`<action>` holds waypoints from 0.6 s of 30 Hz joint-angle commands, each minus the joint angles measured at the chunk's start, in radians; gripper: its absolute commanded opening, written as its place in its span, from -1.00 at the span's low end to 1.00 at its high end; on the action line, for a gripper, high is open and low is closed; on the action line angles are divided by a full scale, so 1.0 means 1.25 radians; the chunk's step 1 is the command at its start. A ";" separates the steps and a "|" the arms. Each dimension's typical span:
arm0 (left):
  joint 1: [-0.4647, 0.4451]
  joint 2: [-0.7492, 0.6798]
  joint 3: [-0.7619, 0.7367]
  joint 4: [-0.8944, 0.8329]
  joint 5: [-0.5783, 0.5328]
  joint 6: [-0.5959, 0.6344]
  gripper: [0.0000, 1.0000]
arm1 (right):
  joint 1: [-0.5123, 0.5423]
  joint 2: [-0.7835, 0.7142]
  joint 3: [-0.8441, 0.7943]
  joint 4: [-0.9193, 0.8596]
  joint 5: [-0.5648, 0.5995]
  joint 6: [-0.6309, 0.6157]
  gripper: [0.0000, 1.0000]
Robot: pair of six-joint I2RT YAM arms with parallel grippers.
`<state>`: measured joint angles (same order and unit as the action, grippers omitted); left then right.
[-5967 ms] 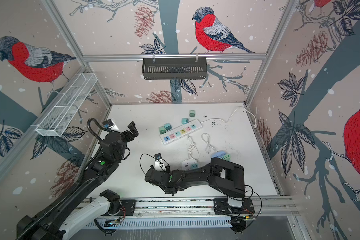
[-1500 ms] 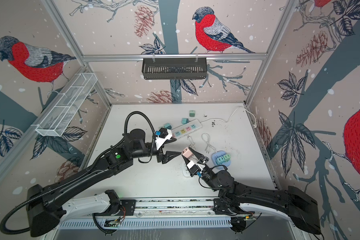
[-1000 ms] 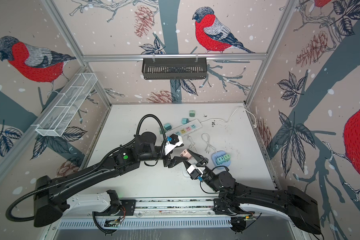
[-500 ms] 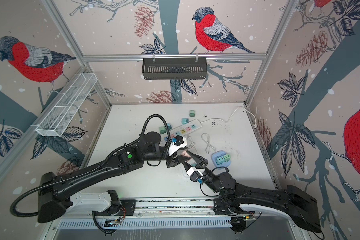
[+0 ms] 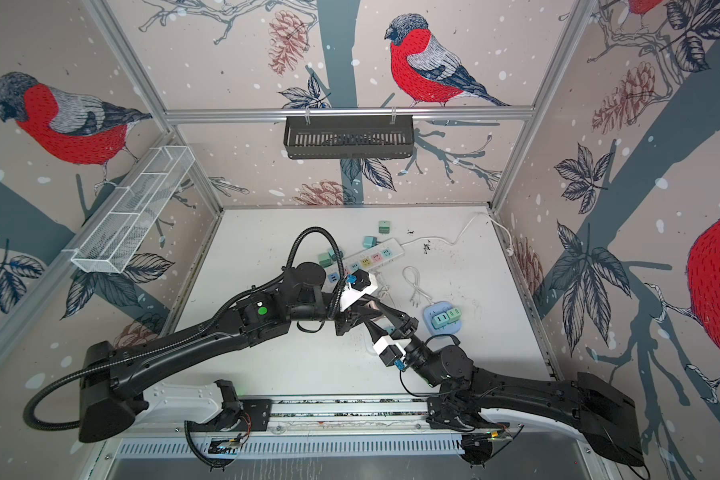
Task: Insert the plug
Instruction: 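Open the right gripper and draw it back while the left gripper carries the pink adapter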
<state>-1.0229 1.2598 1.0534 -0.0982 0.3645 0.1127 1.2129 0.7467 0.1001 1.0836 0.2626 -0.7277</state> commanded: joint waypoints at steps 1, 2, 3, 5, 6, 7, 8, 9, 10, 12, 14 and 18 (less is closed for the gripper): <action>0.001 0.000 0.001 -0.013 -0.043 0.049 -1.00 | 0.003 -0.016 -0.004 0.049 0.015 0.043 0.77; 0.001 -0.004 0.000 -0.012 -0.057 0.046 -1.00 | 0.002 -0.022 -0.010 0.049 0.020 0.047 1.00; 0.001 -0.010 -0.002 -0.010 -0.074 0.043 -1.00 | 0.002 -0.030 -0.016 0.050 0.026 0.053 0.99; 0.001 -0.031 -0.015 0.002 -0.103 0.039 -1.00 | 0.001 -0.048 -0.028 0.039 0.043 0.071 0.99; 0.001 -0.046 -0.029 0.015 -0.123 0.037 -1.00 | 0.000 -0.060 -0.032 0.024 0.053 0.083 0.99; 0.001 -0.065 -0.040 0.030 -0.148 0.035 -1.00 | 0.001 -0.076 -0.040 0.005 0.065 0.098 0.99; 0.001 -0.079 -0.058 0.042 -0.174 0.033 -1.00 | 0.000 -0.089 -0.048 -0.008 0.074 0.110 0.99; 0.001 -0.097 -0.072 0.056 -0.208 0.030 -1.00 | -0.001 -0.109 -0.058 -0.018 0.084 0.127 0.99; 0.001 -0.113 -0.084 0.065 -0.240 0.035 -1.00 | -0.003 -0.128 -0.070 -0.024 0.090 0.144 0.99; 0.001 -0.143 -0.115 0.083 -0.285 0.051 -1.00 | -0.017 -0.174 -0.088 -0.050 0.091 0.205 0.99; 0.001 -0.166 -0.138 0.096 -0.322 0.062 -1.00 | -0.044 -0.229 -0.092 -0.109 0.088 0.280 0.99; 0.001 -0.177 -0.138 0.080 -0.328 0.062 -1.00 | -0.129 -0.329 -0.109 -0.216 0.097 0.415 1.00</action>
<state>-1.0222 1.0454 0.8780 -0.0490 -0.0013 0.1658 1.0950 0.3805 0.0051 0.9154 0.3561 -0.3832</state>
